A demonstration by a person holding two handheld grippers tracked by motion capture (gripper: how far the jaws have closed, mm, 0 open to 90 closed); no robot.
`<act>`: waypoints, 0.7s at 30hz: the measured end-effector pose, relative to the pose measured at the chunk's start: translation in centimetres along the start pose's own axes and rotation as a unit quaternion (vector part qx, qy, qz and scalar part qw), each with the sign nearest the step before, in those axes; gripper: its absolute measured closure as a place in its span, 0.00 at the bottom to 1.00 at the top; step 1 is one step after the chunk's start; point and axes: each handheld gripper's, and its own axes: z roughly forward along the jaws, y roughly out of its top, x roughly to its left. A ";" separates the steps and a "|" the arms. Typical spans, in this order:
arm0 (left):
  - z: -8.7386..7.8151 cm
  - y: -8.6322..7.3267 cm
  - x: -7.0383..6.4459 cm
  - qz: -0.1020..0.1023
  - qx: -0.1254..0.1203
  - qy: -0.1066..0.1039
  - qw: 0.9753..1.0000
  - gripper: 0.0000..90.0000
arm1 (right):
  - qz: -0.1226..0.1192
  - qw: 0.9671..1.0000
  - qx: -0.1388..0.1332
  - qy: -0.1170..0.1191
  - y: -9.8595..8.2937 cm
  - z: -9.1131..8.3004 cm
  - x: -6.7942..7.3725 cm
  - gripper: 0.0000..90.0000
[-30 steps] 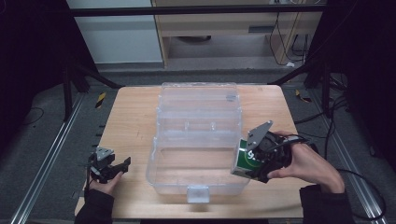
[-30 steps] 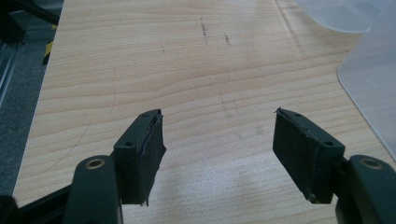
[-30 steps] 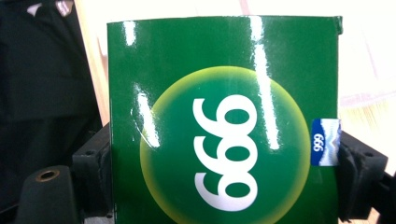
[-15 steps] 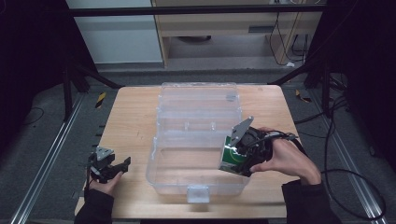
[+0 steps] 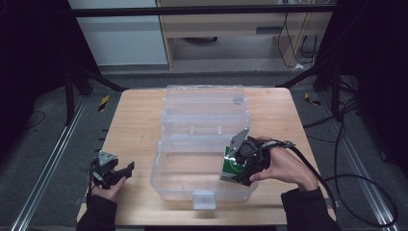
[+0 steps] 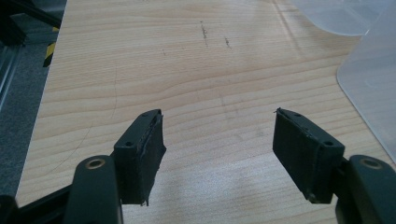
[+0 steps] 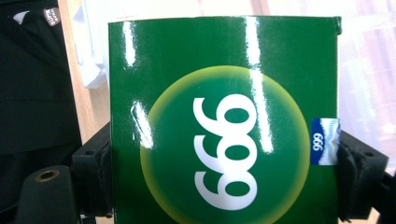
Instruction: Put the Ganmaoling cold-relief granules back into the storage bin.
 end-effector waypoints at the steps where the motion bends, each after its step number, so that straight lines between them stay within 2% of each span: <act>1: 0.0 0.0 0.0 0.000 0.000 0.000 1.000 0.36 | 0.000 1.000 0.003 0.000 -0.1 0.2 0.0 0.18; 2: 0.0 0.0 0.0 0.000 0.001 0.000 1.000 0.36 | -0.002 1.000 0.006 -0.001 -0.3 0.5 -0.1 0.18; 3: 0.0 0.0 0.0 0.000 0.000 0.000 1.000 0.36 | 0.008 1.000 0.011 0.000 -0.3 0.6 0.0 0.18; 5: 0.0 0.0 0.0 0.000 0.001 0.000 1.000 0.36 | -0.002 1.000 0.012 0.000 -0.5 1.0 -0.1 0.18; 11: 0.0 0.0 0.0 0.000 0.000 0.000 1.000 0.36 | 0.008 1.000 0.017 0.009 -0.9 1.9 -0.1 0.18; 21: 0.0 0.0 0.0 0.001 -0.001 0.000 1.000 0.37 | -0.003 0.999 0.035 0.010 -0.9 3.0 0.0 0.17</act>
